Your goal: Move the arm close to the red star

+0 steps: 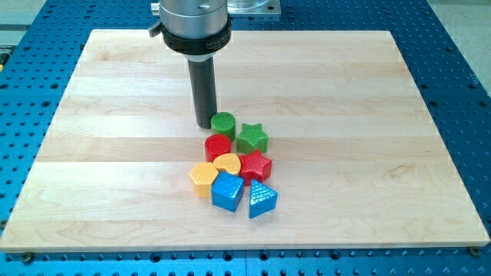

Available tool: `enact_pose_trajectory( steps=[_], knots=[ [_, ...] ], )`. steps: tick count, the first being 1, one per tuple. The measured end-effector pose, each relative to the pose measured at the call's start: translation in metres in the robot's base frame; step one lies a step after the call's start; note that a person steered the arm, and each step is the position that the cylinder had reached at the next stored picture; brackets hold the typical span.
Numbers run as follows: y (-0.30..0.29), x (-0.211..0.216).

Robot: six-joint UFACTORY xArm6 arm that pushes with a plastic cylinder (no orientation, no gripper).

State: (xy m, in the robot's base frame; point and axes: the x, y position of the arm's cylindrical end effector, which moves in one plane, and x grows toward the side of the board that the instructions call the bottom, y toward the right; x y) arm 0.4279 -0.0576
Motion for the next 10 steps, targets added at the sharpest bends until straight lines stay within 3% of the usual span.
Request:
enact_pose_trajectory(
  steps=[1,2,5,6,8,9,10],
  knots=[
    [0.000,0.000],
    [0.000,-0.054],
    [0.082,-0.066],
    [0.090,-0.048],
    [0.169,0.057],
    [0.163,0.120],
    [0.146,0.137]
  ],
)
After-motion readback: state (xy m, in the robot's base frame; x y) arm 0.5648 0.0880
